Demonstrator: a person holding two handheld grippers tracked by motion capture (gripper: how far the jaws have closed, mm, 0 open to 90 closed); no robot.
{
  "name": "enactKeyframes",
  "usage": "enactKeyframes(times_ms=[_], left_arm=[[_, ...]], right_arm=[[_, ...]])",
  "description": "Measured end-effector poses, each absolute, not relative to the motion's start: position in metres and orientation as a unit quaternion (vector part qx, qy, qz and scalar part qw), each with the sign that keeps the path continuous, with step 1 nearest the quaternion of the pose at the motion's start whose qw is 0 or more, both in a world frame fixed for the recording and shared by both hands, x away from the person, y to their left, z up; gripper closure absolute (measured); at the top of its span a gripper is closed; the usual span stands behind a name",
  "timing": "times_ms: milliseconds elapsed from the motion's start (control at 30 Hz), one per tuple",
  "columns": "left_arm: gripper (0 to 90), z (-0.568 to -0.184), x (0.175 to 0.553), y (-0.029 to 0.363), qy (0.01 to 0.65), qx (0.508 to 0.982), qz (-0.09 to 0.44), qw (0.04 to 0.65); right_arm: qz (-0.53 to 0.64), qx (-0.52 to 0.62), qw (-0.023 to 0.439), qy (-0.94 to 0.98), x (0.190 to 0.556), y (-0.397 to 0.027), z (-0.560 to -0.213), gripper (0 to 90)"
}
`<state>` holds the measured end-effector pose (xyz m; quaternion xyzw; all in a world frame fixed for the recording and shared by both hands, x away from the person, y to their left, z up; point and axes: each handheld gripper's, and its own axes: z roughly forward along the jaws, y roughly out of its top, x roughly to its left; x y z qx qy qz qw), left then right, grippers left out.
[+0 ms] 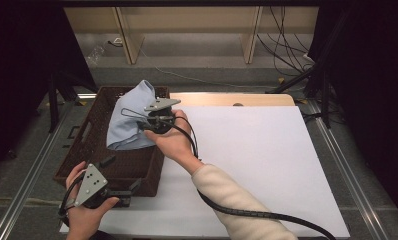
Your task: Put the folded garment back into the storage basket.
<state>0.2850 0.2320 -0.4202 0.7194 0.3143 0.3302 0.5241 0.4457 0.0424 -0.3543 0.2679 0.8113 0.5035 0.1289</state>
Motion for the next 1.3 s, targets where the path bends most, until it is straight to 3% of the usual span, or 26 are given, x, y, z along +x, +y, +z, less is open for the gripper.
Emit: enactKeyframes(times_ms=[1300], left_arm=[[0.0, -0.421, 0.285, 0.232, 0.317, 0.719, 0.329, 0.523]], right_arm=[[0.491, 0.27, 0.118, 0.819, 0.451, 0.059, -0.362, 78.5]])
